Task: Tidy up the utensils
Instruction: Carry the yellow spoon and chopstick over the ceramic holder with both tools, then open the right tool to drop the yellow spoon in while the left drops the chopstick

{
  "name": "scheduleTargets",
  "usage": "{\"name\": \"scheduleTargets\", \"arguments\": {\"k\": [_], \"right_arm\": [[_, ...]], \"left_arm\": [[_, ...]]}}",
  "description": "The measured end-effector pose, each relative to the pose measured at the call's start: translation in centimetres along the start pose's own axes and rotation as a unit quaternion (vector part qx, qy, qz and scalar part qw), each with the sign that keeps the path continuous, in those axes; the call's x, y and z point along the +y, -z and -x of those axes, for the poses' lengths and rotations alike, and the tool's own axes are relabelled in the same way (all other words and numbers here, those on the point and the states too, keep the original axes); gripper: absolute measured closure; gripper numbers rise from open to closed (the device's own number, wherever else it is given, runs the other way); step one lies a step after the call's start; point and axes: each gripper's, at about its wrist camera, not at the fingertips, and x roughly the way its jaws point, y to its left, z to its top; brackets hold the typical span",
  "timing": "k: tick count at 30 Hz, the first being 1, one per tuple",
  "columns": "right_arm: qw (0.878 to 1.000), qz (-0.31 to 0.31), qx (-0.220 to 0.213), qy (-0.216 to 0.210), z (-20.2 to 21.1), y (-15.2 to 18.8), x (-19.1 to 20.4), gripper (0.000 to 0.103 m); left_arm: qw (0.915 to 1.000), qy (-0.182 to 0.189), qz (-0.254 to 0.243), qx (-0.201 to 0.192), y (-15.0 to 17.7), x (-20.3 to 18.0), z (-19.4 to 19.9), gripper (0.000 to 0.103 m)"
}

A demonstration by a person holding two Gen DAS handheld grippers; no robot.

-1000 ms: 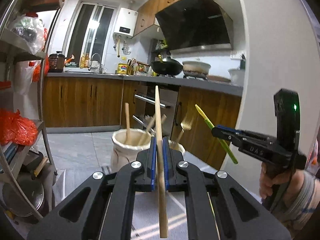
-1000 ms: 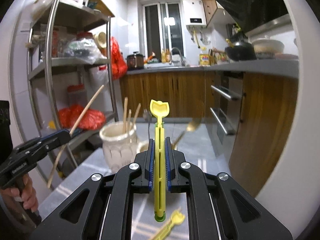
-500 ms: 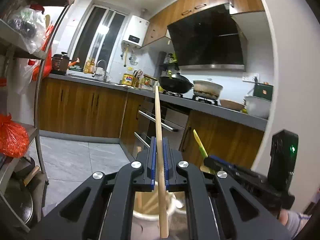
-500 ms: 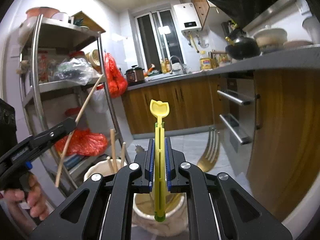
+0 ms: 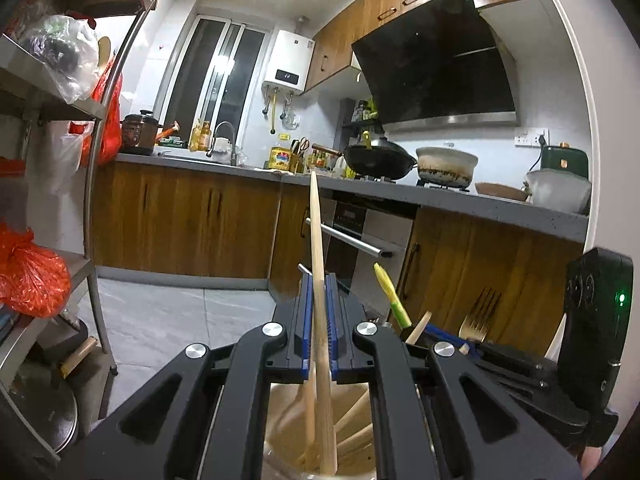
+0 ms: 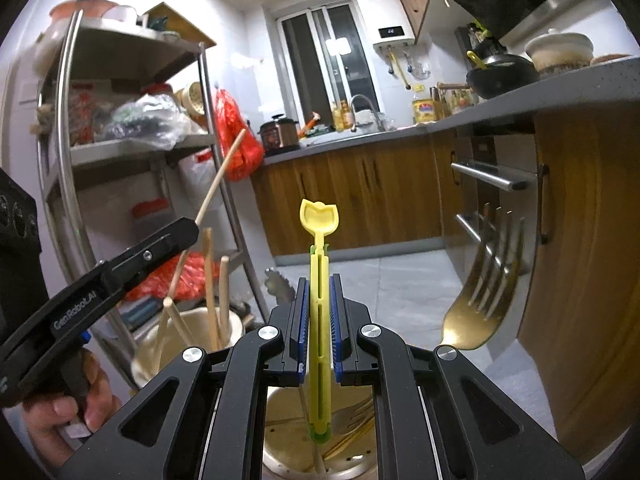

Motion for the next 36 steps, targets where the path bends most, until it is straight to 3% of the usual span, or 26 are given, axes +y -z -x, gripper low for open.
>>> {"name": "scheduleTargets", "arguments": {"k": [13,21,32,36], "right_arm": [[0.999,0.040,0.033,-0.002,0.8,1.9,1.1,0.092],[0.998,0.040,0.049,-0.001,1.6,2.4,1.4,0.092],[0.997,0.045,0.060,-0.003,1.9,2.5,1.6,0.092],[0.997,0.054,0.050,0.000,2.3,2.2,1.9,0.084]], "left_arm": [[0.9988,-0.002,-0.037,0.031,2.1,-0.4,3.0,0.097],[0.9986,0.002,-0.032,0.043,2.8,0.2,3.1,0.097],[0.9987,-0.001,-0.035,0.037,2.9,0.3,3.3,0.096],[0.9985,-0.009,-0.042,0.034,3.1,0.2,3.3,0.094]]}}
